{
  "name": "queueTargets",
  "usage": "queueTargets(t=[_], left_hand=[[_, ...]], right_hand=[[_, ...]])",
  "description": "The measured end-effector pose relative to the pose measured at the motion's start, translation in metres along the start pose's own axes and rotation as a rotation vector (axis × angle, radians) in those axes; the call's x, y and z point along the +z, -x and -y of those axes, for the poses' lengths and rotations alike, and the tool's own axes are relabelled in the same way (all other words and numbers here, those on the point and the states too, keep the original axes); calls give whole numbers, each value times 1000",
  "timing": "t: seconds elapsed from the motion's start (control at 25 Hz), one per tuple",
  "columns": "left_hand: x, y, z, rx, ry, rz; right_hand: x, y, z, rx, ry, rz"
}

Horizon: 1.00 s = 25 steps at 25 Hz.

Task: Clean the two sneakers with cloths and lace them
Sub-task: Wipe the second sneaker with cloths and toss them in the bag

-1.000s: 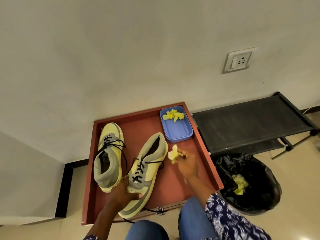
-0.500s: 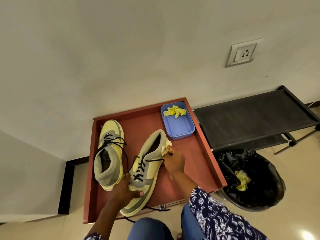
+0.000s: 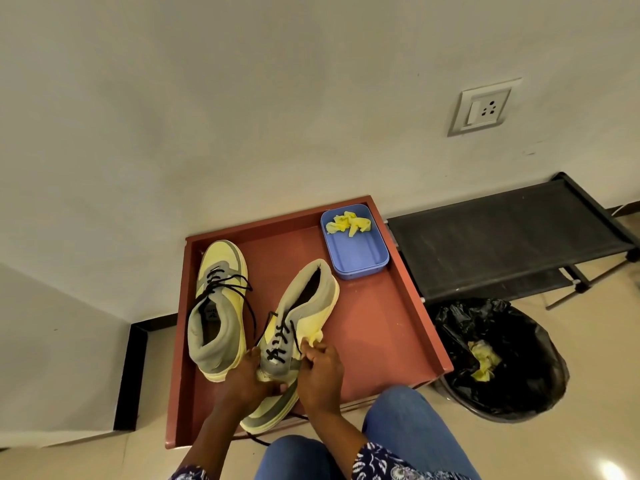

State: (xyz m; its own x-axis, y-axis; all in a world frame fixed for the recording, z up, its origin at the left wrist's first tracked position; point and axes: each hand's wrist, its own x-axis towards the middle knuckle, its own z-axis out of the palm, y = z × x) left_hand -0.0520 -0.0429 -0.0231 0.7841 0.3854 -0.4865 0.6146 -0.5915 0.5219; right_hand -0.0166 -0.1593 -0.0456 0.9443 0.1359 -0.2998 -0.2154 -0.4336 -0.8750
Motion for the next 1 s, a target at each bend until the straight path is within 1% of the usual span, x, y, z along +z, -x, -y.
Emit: queueTargets(t=[0.16, 0.24, 0.32, 0.48, 0.56, 0.64, 0.8, 0.88, 1.0], left_hand=[[-1, 0, 1, -11, 9, 7], [-1, 1, 0, -20, 17, 12], [-1, 1, 0, -26, 14, 20], [-1, 0, 1, -32, 9, 21], [0, -1, 3, -36, 13, 21], [1, -1, 3, -39, 16, 23], [1, -3, 4, -47, -12, 21], [2, -3, 4, -46, -25, 17], [2, -3, 4, -35, -24, 16]], right_hand=[[-4, -2, -3, -43, 31, 22], [-9, -12, -2, -28, 22, 22], [-16, -25, 4, -10, -8, -20], [-30, -53, 22, -14, -87, -169], [-32, -58, 23, -48, -65, -181], [-30, -54, 20, -90, -4, -135], [-20, -27, 2, -218, 119, 74], [-17, -17, -5, -211, 129, 87], [-17, -13, -14, -175, 70, 55]])
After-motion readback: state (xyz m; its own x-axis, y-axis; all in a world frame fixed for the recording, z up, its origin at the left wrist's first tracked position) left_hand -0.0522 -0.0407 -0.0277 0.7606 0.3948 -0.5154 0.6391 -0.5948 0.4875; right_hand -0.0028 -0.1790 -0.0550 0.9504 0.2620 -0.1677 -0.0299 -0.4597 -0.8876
